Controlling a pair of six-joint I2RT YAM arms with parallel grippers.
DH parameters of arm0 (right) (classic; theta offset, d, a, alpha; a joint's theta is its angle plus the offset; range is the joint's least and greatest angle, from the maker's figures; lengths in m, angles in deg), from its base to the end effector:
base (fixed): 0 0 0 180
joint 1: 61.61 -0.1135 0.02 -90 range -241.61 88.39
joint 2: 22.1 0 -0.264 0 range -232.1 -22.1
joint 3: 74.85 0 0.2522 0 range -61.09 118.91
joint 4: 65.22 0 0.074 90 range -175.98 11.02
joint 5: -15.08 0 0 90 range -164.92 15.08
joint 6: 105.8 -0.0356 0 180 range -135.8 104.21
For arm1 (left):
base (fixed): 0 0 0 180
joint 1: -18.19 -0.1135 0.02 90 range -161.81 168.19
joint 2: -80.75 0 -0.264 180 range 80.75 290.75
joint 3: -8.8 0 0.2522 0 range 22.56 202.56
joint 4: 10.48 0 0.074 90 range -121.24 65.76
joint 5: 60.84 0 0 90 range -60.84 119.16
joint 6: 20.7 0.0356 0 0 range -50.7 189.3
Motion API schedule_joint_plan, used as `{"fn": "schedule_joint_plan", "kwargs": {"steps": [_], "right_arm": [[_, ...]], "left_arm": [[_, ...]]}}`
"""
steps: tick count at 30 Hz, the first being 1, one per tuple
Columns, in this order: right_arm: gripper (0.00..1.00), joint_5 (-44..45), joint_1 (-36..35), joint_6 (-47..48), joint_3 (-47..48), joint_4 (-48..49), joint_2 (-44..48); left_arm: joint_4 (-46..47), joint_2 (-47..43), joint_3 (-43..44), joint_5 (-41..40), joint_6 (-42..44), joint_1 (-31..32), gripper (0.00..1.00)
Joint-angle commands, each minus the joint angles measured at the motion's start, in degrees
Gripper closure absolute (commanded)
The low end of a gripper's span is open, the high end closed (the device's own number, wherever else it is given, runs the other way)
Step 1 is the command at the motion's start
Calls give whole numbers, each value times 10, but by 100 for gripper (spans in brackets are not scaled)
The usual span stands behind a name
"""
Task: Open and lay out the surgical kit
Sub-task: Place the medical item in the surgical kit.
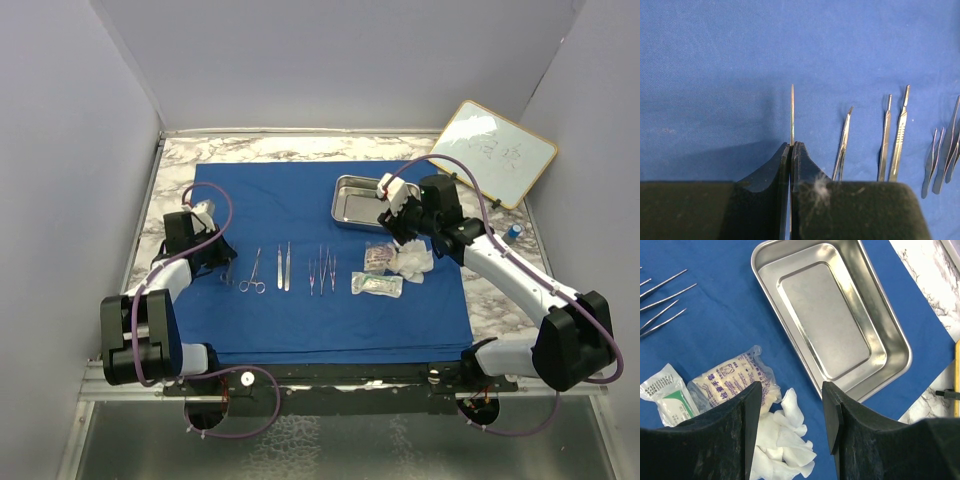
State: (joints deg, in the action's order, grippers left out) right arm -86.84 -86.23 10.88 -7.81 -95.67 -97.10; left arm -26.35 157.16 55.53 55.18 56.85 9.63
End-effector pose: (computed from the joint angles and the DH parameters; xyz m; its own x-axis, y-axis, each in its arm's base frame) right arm 0.2576 0.1261 0.2660 -0.2556 -0.6004 -0.7578 -0.7493 0.6183 -0.2372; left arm 0.2508 0.0220 0.1696 -0.7260 -0.3052 -0.6163 0.0138 0.8895 -0.4568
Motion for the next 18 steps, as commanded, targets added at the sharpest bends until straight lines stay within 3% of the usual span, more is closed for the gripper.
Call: {"fn": "schedule_joint_plan", "kwargs": {"steps": [1,18], "right_arm": [[49,-16,6,-1,-6,11,6],[49,-27,10,-1,-8,11,7]], "left_arm": [[11,10,-8,-9,-7,-5,100],[7,22,-14,-21,-16,-4,96]]}}
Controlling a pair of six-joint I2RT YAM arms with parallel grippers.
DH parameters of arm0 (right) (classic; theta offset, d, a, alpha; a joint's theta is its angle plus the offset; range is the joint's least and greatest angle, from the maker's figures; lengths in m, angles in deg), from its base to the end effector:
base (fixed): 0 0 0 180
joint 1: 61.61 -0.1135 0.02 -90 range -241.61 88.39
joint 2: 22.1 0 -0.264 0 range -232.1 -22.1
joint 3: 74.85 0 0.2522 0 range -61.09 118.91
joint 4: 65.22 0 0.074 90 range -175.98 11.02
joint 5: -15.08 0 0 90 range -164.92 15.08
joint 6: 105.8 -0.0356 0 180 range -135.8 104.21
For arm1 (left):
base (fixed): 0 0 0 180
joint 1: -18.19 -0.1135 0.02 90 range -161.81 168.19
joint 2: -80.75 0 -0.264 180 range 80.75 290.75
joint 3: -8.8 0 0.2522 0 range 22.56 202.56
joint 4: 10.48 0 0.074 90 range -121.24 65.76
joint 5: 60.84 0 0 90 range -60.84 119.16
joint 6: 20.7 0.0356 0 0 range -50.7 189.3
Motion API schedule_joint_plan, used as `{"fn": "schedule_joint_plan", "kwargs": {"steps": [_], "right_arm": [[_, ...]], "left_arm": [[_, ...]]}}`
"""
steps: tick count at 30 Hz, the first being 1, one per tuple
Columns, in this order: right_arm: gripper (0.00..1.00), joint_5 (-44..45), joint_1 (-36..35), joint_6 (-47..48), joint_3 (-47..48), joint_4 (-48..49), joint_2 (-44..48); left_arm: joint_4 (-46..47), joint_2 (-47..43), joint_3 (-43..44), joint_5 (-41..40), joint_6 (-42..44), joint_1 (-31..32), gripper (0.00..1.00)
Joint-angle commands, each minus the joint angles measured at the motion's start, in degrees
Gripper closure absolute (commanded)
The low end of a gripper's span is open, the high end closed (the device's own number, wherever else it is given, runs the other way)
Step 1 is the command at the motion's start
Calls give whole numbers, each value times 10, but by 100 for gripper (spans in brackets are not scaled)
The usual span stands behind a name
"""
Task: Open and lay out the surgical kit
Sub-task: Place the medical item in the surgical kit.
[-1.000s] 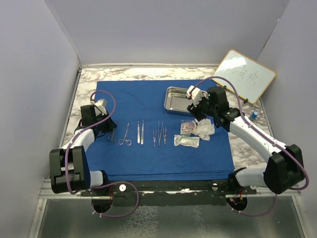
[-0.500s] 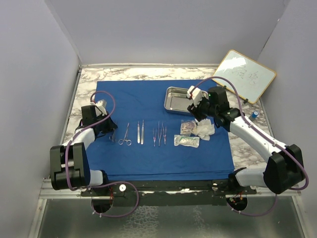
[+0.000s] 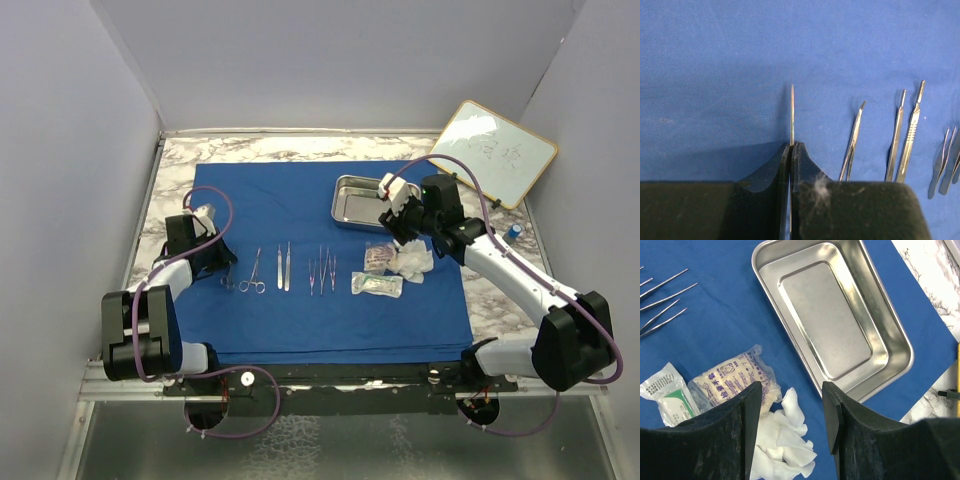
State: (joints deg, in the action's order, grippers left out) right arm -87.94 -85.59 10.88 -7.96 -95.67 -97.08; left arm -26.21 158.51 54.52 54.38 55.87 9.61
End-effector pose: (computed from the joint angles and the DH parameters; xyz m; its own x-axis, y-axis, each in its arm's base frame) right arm 0.2583 0.1237 0.2653 -0.2586 -0.5938 -0.7619 -0.7533 0.6177 -0.2258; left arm 0.2487 0.0222 0.1591 -0.7466 -0.3251 -0.5805 -0.0259 0.8860 -0.4630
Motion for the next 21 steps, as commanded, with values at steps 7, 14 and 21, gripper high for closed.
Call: {"fn": "schedule_joint_plan", "kwargs": {"steps": [7,14,21], "right_arm": [[49,-21,3,0,-7,10,5],[49,-22,4,0,-7,10,2],[49,-24,4,0,-7,9,2]], "left_arm": [[7,14,-3,-15,-14,-6,95],[4,15,-2,-25,-18,-6,92],[2,19,-2,-28,-21,-8,89]]}}
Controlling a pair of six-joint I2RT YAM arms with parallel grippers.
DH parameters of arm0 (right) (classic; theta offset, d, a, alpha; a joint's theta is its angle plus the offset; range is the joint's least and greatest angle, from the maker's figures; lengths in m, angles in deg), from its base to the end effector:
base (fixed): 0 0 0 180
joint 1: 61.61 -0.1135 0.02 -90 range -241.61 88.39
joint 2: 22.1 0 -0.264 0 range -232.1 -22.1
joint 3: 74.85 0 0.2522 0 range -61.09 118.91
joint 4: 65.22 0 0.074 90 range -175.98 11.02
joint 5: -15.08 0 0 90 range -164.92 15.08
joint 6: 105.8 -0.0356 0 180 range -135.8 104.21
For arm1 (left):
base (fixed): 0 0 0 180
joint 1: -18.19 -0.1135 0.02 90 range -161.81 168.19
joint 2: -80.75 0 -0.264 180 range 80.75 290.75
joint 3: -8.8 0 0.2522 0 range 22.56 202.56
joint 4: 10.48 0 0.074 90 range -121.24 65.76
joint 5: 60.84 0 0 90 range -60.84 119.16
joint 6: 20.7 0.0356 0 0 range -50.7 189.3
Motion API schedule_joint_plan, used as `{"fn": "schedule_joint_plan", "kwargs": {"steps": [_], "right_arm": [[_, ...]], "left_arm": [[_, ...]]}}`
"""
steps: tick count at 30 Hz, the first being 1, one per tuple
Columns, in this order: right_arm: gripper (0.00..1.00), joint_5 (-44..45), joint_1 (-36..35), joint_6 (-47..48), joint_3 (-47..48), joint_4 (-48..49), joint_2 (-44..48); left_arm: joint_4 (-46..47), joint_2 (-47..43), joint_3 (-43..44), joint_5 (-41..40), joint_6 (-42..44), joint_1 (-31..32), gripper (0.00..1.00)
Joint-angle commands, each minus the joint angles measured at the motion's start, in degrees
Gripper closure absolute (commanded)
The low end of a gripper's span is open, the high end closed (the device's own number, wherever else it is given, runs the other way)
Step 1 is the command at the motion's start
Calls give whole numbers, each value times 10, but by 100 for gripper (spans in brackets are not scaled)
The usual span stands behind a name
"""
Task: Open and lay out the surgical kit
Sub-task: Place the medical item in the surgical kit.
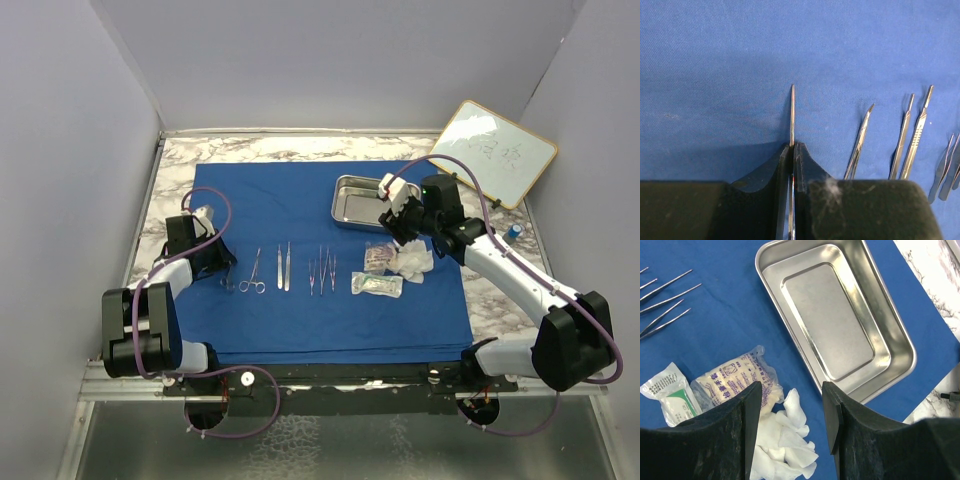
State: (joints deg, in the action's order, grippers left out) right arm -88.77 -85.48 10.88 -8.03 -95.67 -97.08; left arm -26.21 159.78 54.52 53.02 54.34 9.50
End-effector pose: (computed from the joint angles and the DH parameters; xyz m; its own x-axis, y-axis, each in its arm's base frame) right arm 0.2581 0.1236 0.2649 -0.2567 -0.5903 -0.7653 -0.7601 0.6123 -0.2174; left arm 0.2497 0.0236 0.1537 -0.7532 -0.3539 -0.5545 -0.0730 0.8826 -0.4643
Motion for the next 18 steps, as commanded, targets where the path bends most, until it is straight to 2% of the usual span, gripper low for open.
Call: {"fn": "schedule_joint_plan", "kwargs": {"steps": [1,15,18], "right_arm": [[49,-15,3,0,-6,9,2],[49,-17,4,2,-6,8,-2],[49,-18,4,2,-5,8,-4]], "left_arm": [[2,6,-1,-15,-6,-7,89],[0,13,1,-18,-14,-12,87],[6,12,-2,-11,-21,-15,91]]}}
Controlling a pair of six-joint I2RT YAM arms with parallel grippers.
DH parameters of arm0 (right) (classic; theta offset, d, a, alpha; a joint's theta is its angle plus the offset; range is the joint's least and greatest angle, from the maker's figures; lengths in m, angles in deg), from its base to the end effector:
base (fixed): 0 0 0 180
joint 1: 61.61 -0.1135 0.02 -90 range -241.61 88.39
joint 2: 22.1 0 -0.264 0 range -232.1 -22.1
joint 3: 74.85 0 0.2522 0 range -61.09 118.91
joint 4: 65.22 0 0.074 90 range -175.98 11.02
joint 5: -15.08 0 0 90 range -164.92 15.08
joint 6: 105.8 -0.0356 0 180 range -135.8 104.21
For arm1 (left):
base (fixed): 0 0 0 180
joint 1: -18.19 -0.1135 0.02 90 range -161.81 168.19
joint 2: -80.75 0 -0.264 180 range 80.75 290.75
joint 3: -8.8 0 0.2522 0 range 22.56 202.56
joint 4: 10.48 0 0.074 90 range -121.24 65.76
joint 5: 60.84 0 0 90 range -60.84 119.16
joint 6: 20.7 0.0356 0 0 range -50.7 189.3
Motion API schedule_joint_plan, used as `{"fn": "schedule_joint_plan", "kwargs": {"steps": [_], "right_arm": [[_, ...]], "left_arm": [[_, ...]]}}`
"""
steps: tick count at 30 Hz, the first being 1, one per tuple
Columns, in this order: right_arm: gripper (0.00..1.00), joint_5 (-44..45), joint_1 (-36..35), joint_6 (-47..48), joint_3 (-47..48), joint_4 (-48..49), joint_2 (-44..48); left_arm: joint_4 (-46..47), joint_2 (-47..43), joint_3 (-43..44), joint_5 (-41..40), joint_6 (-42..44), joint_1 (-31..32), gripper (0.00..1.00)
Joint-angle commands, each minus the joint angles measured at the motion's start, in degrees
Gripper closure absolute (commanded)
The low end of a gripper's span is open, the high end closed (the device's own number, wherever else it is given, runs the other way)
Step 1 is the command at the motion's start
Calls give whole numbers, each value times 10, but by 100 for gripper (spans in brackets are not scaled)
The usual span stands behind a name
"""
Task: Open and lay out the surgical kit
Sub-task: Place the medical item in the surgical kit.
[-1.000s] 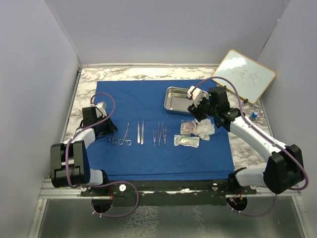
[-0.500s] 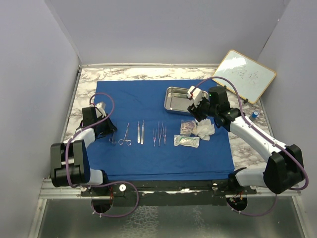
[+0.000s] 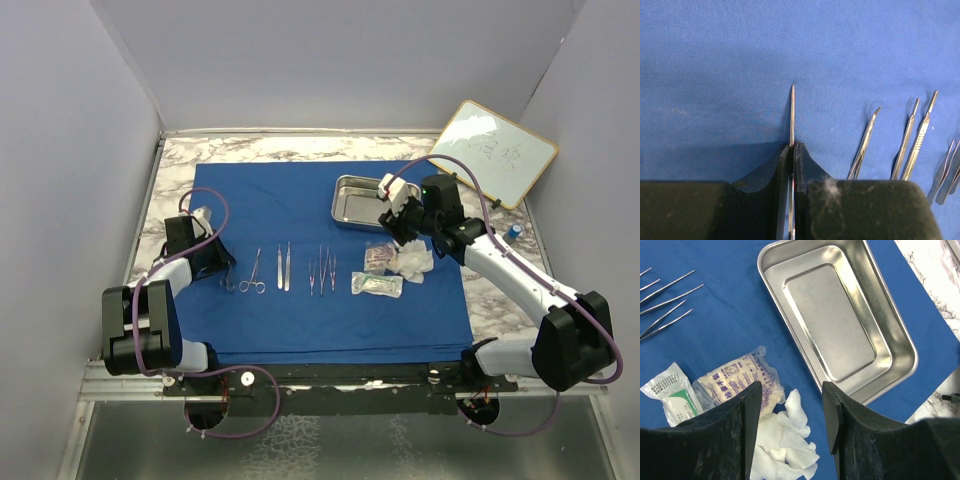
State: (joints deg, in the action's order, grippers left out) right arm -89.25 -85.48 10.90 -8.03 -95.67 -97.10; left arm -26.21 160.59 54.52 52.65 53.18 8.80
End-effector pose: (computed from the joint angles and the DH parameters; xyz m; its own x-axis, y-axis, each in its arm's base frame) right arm 0.2580 0.1238 0.2649 -0.2544 -0.5886 -0.7673 -0.7647 0.6081 -0.2130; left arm 0.2499 0.0269 0.1504 -0.7533 -0.3827 -0.5348 -0.1095 0.8749 -0.4717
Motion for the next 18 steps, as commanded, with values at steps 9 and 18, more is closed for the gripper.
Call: {"fn": "schedule_joint_plan", "kwargs": {"steps": [9,18], "right_arm": [[49,-14,4,5,-6,7,-7],[49,-15,4,7,-7,6,-11]], "left_arm": [[27,-6,-13,18,-22,-17,100],[51,-13,-22,51,-26,-22,100]]}}
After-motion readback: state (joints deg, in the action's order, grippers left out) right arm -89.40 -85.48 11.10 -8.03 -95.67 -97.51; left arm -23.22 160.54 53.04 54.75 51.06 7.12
